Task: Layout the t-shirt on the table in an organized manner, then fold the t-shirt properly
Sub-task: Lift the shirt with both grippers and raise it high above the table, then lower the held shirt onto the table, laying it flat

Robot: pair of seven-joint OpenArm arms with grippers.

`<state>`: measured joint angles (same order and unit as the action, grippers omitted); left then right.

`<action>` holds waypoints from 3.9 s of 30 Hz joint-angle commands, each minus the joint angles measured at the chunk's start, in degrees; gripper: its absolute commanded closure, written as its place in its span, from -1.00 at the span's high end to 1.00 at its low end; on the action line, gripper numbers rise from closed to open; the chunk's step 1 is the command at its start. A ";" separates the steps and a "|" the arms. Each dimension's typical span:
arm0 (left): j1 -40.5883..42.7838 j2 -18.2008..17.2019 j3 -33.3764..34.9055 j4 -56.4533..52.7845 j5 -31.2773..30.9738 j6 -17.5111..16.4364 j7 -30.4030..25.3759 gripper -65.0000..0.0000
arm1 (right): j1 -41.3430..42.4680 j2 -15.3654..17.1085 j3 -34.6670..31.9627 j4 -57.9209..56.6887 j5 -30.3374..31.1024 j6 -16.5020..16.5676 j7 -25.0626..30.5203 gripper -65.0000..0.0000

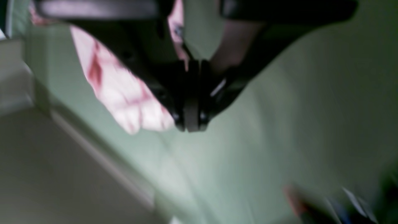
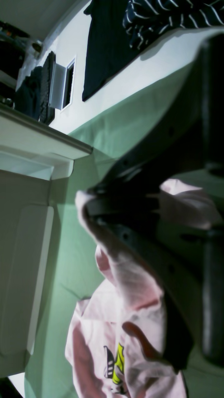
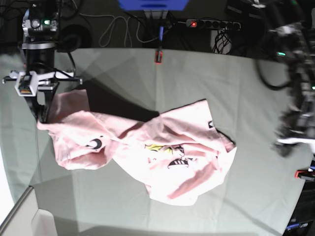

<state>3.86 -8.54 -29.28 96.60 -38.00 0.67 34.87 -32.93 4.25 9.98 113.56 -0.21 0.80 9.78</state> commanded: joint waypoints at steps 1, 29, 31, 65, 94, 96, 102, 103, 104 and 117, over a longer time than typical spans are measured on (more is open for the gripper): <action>-0.74 -0.12 0.22 0.24 -0.46 -0.36 -2.30 -0.89 | 0.09 0.28 0.26 1.04 -0.10 -0.49 2.13 -1.00; 1.11 7.88 21.23 -25.78 -1.08 -1.06 -2.74 -0.66 | 0.62 0.54 0.18 0.68 -0.10 -0.49 -2.44 -1.00; 1.20 7.70 21.06 -24.20 -1.17 -1.06 -2.74 -0.94 | 0.62 0.54 0.18 0.68 -0.10 -0.49 -2.44 -1.00; -33.70 -13.40 17.10 13.86 -0.46 -0.27 -2.30 -0.99 | 33.94 2.21 3.17 3.59 -0.19 -0.49 -3.50 -1.00; -35.81 -6.89 18.51 -7.59 16.59 -0.36 -5.20 -0.99 | 69.10 7.13 -8.18 -39.93 -0.19 -0.49 -10.88 -1.00; -37.57 -6.89 17.45 -13.56 17.56 -0.36 -6.17 -0.99 | 72.36 7.05 -9.05 -46.70 -0.19 -0.49 -10.88 -1.00; -43.20 -7.33 16.75 -29.83 17.73 -0.36 -7.05 -0.98 | 82.99 5.55 -13.01 -64.90 -0.19 -0.49 -11.93 -1.00; -43.81 -7.33 16.84 -31.85 17.73 -0.36 -7.05 -0.98 | 84.84 5.46 -13.80 -67.62 -0.19 -0.49 -13.69 -1.00; -44.34 -7.25 16.93 -33.52 17.73 -0.36 -7.05 -0.98 | 86.51 5.38 -14.68 -69.82 -0.19 -0.49 -15.28 -1.00; -47.77 -7.16 16.84 -45.12 17.38 -0.89 -6.96 0.56 | 89.06 4.32 -24.53 -74.57 -0.10 -0.49 -19.67 0.20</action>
<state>-42.35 -15.29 -12.27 50.43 -20.36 0.08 29.15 54.00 7.86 -14.85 38.00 -0.19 0.62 -11.14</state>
